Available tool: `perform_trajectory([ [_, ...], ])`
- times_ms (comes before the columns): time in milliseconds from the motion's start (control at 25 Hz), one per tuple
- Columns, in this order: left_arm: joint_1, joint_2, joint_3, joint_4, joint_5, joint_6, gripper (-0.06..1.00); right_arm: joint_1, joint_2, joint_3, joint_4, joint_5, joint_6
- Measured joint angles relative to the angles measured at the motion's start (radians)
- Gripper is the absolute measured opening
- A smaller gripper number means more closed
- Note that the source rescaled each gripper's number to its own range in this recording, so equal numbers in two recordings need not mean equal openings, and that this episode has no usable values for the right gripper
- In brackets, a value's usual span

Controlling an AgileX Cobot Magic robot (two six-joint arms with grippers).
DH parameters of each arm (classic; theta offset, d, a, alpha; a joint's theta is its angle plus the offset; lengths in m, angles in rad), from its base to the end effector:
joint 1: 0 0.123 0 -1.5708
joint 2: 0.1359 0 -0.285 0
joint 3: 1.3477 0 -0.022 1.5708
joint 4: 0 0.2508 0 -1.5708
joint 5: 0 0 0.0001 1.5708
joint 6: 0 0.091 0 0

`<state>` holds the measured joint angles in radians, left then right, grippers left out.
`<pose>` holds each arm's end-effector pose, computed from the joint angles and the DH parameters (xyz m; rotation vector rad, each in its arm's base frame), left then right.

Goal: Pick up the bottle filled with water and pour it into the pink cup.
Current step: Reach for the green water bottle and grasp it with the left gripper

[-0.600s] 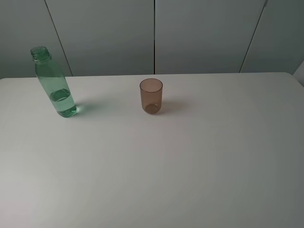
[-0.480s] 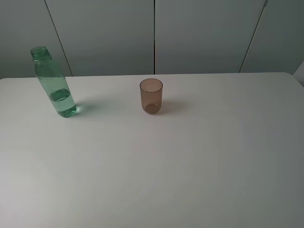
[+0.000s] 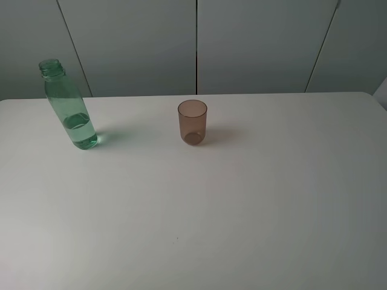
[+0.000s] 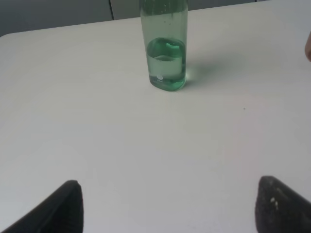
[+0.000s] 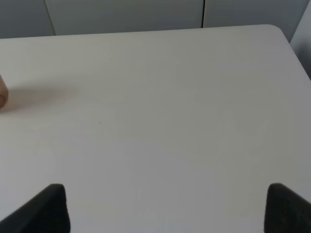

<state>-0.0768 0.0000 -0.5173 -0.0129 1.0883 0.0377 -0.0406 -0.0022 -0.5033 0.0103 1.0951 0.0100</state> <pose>-0.0081 -0.0004 0.2798 0.1185 2.0513 -0.0397 -0.0070 0.0011 0.2754 0.0517 2.0725 -0.0064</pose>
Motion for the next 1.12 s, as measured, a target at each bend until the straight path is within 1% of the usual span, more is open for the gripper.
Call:
perform_trajectory([
  [200,0.0,0.0,-0.005,0.0,0.0,0.0,0.53,0.0,0.0,0.0,0.0,0.0,0.0],
  [280,0.0,0.024,-0.039,0.0,-0.014,0.0,0.53,0.0,0.0,0.0,0.0,0.0,0.0],
  [400,0.0,0.142,-0.103,0.002,-0.042,0.0,0.53,0.0,0.0,0.0,0.0,0.0,0.0],
  [520,0.0,0.311,-0.161,0.002,-0.094,0.0,0.53,0.0,0.0,0.0,0.0,0.0,0.0],
  [640,0.0,0.477,-0.204,-0.021,-0.186,0.0,0.53,0.0,0.0,0.0,0.0,0.0,0.0],
  [800,0.0,0.693,-0.222,-0.045,-0.365,-0.002,0.53,0.0,0.0,0.0,0.0,0.0,0.0],
  [960,0.0,0.863,-0.222,-0.048,-0.57,-0.024,0.53,0.0,0.0,0.0,0.0,0.0,0.0],
  [1120,-0.002,1.006,-0.216,-0.03,-0.716,-0.024,0.53,0.0,0.0,0.0,0.0,0.0,0.0],
])
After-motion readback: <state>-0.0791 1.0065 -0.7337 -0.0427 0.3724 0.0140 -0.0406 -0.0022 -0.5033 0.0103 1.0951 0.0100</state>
